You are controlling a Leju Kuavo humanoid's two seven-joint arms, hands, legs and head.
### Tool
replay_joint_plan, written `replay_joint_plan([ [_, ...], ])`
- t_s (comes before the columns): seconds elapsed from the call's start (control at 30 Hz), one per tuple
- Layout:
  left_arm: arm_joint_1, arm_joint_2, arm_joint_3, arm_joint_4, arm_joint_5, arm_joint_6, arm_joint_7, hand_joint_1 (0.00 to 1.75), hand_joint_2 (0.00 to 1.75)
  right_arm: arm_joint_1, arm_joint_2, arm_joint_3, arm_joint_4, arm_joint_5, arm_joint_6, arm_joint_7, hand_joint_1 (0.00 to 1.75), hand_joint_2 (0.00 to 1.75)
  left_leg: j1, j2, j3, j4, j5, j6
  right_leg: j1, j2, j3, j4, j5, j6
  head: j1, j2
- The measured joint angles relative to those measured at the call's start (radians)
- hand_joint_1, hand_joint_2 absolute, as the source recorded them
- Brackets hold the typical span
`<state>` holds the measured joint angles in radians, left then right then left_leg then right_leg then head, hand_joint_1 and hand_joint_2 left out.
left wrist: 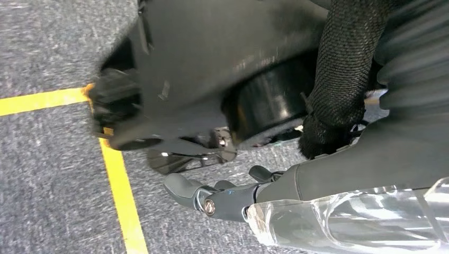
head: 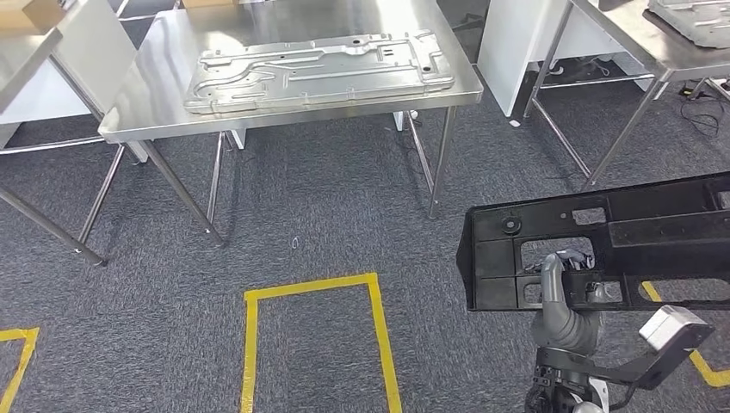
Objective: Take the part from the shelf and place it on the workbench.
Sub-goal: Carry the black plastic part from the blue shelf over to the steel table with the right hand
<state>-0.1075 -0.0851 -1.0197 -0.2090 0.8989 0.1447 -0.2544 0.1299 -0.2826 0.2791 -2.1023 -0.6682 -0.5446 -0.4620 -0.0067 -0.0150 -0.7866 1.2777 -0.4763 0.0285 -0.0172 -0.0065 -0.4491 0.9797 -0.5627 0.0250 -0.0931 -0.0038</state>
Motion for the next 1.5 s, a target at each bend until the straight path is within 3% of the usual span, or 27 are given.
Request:
replay_joint_plan([
  [0.07,0.001,0.000,0.000,0.000,0.000,0.000,0.000,0.00,1.75,-0.001,0.000,0.001,0.000,0.000,0.000,0.001,1.75,1.75,-0.003,0.000,0.033,-0.126,0.094,0.014,0.003,-0.003,0.035,-0.006,-0.025,0.000,0.001,0.000],
  [0.13,0.003,0.000,0.000,0.000,0.001,0.000,0.000,0.00,1.75,-0.002,0.000,0.001,0.001,0.002,-0.001,0.003,1.75,1.75,-0.013,0.005,0.083,-0.228,0.143,0.033,0.002,-0.005,0.070,-0.029,-0.044,0.005,0.004,0.000],
  [0.2,0.005,-0.001,0.000,0.000,0.004,0.001,0.000,0.00,1.75,-0.004,-0.001,0.001,0.004,0.006,-0.002,0.006,1.75,1.75,-0.029,0.009,0.120,-0.269,0.126,0.050,-0.005,-0.005,0.103,-0.061,-0.049,0.016,0.007,0.000],
  [0.27,0.004,-0.001,0.000,0.000,0.006,0.003,0.000,0.00,1.75,-0.005,-0.002,0.003,0.006,0.008,-0.003,0.008,1.75,1.75,-0.033,0.005,0.163,-0.302,0.096,0.061,-0.012,-0.003,0.107,-0.026,-0.020,0.031,0.006,0.001],
  [0.3,0.003,0.000,0.000,0.000,0.005,0.003,0.000,0.00,1.75,-0.006,-0.003,0.004,0.006,0.009,-0.004,0.009,1.75,1.75,-0.031,0.002,0.190,-0.315,0.082,0.065,-0.013,-0.001,0.080,0.038,0.009,0.036,0.007,0.001],
  [0.37,0.003,0.000,0.000,0.000,0.006,0.006,0.000,0.00,1.75,-0.008,-0.004,0.006,0.008,0.011,-0.007,0.009,1.75,1.75,-0.023,-0.004,0.249,-0.340,0.053,0.071,-0.012,0.003,-0.036,0.211,0.046,0.041,0.009,0.001],
  [0.4,0.005,-0.001,0.000,0.000,0.006,0.008,0.001,0.00,1.75,-0.008,-0.006,0.006,0.008,0.012,-0.009,0.009,1.75,1.75,-0.021,-0.006,0.277,-0.347,0.036,0.072,-0.011,0.005,-0.104,0.277,0.031,0.041,0.011,0.000],
  [0.43,0.007,-0.001,0.000,0.000,0.006,0.009,0.001,0.00,1.75,-0.007,-0.007,0.006,0.008,0.013,-0.010,0.010,1.75,1.75,-0.018,-0.009,0.303,-0.351,0.018,0.073,-0.010,0.006,-0.166,0.315,-0.007,0.041,0.013,0.000],
  [0.5,0.009,-0.002,0.000,0.000,0.007,0.012,0.001,0.00,1.75,-0.006,-0.008,0.007,0.009,0.016,-0.011,0.011,1.75,1.75,-0.014,-0.018,0.358,-0.354,-0.024,0.070,-0.009,0.006,-0.256,0.309,-0.097,0.044,0.015,0.000],
  [0.53,0.010,-0.002,0.000,0.000,0.008,0.013,0.001,0.00,1.75,-0.006,-0.008,0.007,0.009,0.017,-0.011,0.012,1.75,1.75,-0.013,-0.022,0.387,-0.355,-0.046,0.068,-0.009,0.006,-0.283,0.273,-0.111,0.045,0.016,0.000],
  [0.57,0.011,-0.002,0.000,0.000,0.009,0.013,0.001,0.00,1.75,-0.006,-0.009,0.007,0.009,0.019,-0.011,0.014,1.75,1.75,-0.011,-0.025,0.414,-0.355,-0.071,0.065,-0.008,0.005,-0.299,0.217,-0.074,0.043,0.016,0.000],
  [0.67,0.017,-0.003,0.000,0.001,0.014,0.016,0.005,0.00,1.75,-0.005,-0.013,0.010,0.012,0.032,-0.015,0.027,1.75,1.75,-0.013,-0.030,0.472,-0.366,-0.137,0.050,0.001,0.007,-0.316,0.045,0.223,0.029,0.018,0.000],
  [0.7,0.017,-0.003,0.000,0.001,0.016,0.016,0.006,0.00,1.75,-0.004,-0.015,0.011,0.012,0.044,-0.019,0.037,1.75,1.75,-0.016,-0.031,0.487,-0.375,-0.145,0.043,0.003,0.009,-0.315,0.023,0.276,0.023,0.018,0.000],
  [0.73,0.015,-0.004,0.000,0.001,0.016,0.017,0.006,0.00,1.75,-0.005,-0.018,0.013,0.012,0.062,-0.025,0.051,1.75,1.75,-0.017,-0.031,0.495,-0.374,-0.139,0.038,0.002,0.011,-0.308,0.021,0.275,0.017,0.019,0.001],
  [0.8,0.011,-0.003,0.000,0.001,0.014,0.018,0.006,0.00,1.75,-0.017,-0.022,0.018,0.012,0.116,-0.040,0.087,1.75,1.75,-0.018,-0.025,0.475,-0.305,-0.096,0.032,-0.003,0.011,-0.278,0.013,0.247,0.006,0.019,0.001],
  [0.87,0.010,-0.003,0.000,0.001,0.015,0.018,0.006,0.00,1.75,-0.031,-0.025,0.029,0.013,0.179,-0.051,0.129,1.75,1.75,-0.017,-0.016,0.382,-0.154,-0.076,0.028,-0.006,0.007,-0.232,0.001,0.214,0.001,0.016,0.002],
  [0.93,0.010,-0.003,0.000,0.001,0.016,0.018,0.005,0.00,1.75,-0.040,-0.029,0.041,0.015,0.222,-0.055,0.161,1.75,1.75,-0.015,-0.008,0.271,-0.045,-0.144,0.021,-0.006,-0.001,-0.179,-0.011,0.176,0.000,0.014,0.002],
  [1.0,0.011,-0.004,0.000,0.001,0.017,0.017,0.005,0.00,1.75,-0.047,-0.032,0.050,0.016,0.243,-0.056,0.180,1.75,1.75,-0.015,-0.005,0.194,-0.036,-0.244,0.017,-0.005,-0.012,-0.120,-0.020,0.136,0.001,0.014,0.002],
  [1.03,0.012,-0.004,0.000,0.001,0.017,0.017,0.005,0.00,1.75,-0.052,-0.033,0.055,0.016,0.251,-0.056,0.188,1.75,1.75,-0.015,-0.003,0.167,-0.063,-0.264,0.017,-0.004,-0.018,-0.086,-0.023,0.113,0.002,0.013,0.002],
  [1.07,0.013,-0.004,0.000,0.001,0.017,0.016,0.005,0.00,1.75,-0.057,-0.034,0.059,0.016,0.259,-0.056,0.196,1.75,1.75,-0.015,0.002,0.147,-0.106,-0.241,0.020,-0.003,-0.025,-0.053,-0.025,0.090,0.003,0.013,0.002],
  [1.17,0.020,-0.003,0.000,0.002,0.017,0.014,0.008,0.00,1.75,-0.069,-0.038,0.074,0.021,0.279,-0.056,0.219,1.75,1.75,-0.026,0.048,0.116,-0.254,0.037,0.042,0.005,-0.040,0.030,-0.031,0.020,0.014,0.013,0.002],
  [1.2,0.022,-0.003,0.000,0.002,0.017,0.014,0.009,0.00,1.75,-0.071,-0.041,0.078,0.023,0.284,-0.056,0.225,1.75,1.75,-0.029,0.055,0.121,-0.278,0.100,0.049,0.007,-0.042,0.056,-0.033,0.003,0.019,0.013,0.002],
  [1.27,0.014,-0.004,0.000,0.002,0.016,0.013,0.010,0.00,1.75,-0.077,-0.045,0.084,0.024,0.292,-0.056,0.234,1.75,1.75,-0.028,0.040,0.154,-0.287,0.102,0.053,0.005,-0.046,0.081,-0.001,-0.004,0.028,0.015,0.002],
  [1.33,0.003,-0.004,0.000,0.002,0.015,0.013,0.010,0.00,1.75,-0.088,-0.048,0.089,0.024,0.299,-0.055,0.240,1.75,1.75,-0.026,0.022,0.192,-0.289,0.077,0.062,0.000,-0.033,0.036,0.113,0.033,0.036,0.017,0.002],
  [1.4,0.002,-0.004,0.000,0.002,0.014,0.013,0.010,0.00,1.75,-0.093,-0.051,0.092,0.024,0.304,-0.055,0.244,1.75,1.75,-0.025,0.007,0.225,-0.291,0.051,0.077,-0.001,-0.012,-0.067,0.252,0.031,0.041,0.019,0.001],
  [1.43,0.003,-0.005,0.000,0.002,0.014,0.013,0.010,0.00,1.75,-0.092,-0.053,0.093,0.024,0.305,-0.055,0.246,1.75,1.75,-0.025,-0.004,0.239,-0.291,0.037,0.082,0.000,-0.006,-0.121,0.298,-0.006,0.041,0.020,0.002],
  [1.5,0.004,-0.005,0.000,0.002,0.014,0.013,0.010,0.00,1.75,-0.091,-0.056,0.097,0.024,0.306,-0.054,0.249,1.75,1.75,-0.024,-0.032,0.274,-0.291,0.005,0.085,0.002,-0.002,-0.204,0.321,-0.111,0.041,0.022,0.002],
])
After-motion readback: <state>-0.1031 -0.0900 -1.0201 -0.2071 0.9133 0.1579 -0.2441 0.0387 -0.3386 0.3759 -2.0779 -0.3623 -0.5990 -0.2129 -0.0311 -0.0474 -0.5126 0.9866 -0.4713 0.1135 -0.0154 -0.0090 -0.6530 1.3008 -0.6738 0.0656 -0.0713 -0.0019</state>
